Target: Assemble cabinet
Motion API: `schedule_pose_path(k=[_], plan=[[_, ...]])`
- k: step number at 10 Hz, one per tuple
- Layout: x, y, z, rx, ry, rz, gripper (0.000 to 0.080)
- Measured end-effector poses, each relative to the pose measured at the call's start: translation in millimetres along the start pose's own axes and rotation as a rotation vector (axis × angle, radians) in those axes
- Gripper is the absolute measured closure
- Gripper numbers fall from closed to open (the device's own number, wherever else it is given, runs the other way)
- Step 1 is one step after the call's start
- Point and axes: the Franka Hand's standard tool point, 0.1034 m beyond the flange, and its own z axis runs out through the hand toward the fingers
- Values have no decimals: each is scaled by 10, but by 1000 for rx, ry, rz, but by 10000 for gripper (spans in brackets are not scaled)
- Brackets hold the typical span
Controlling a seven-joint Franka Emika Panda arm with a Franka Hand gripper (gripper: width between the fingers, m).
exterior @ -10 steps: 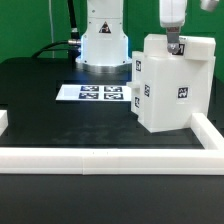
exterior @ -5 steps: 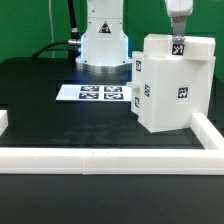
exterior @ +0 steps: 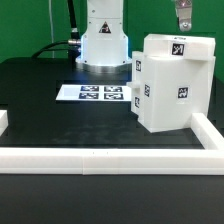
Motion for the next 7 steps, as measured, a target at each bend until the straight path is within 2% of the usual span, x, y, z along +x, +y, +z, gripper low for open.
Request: schedule_pose_path(k=[1,3,7], plan=[[-7,14,5,-23,3,-153,2],[-31,5,13,-43,7,-340,2],[-51,-33,31,-47,-5,-834,2]])
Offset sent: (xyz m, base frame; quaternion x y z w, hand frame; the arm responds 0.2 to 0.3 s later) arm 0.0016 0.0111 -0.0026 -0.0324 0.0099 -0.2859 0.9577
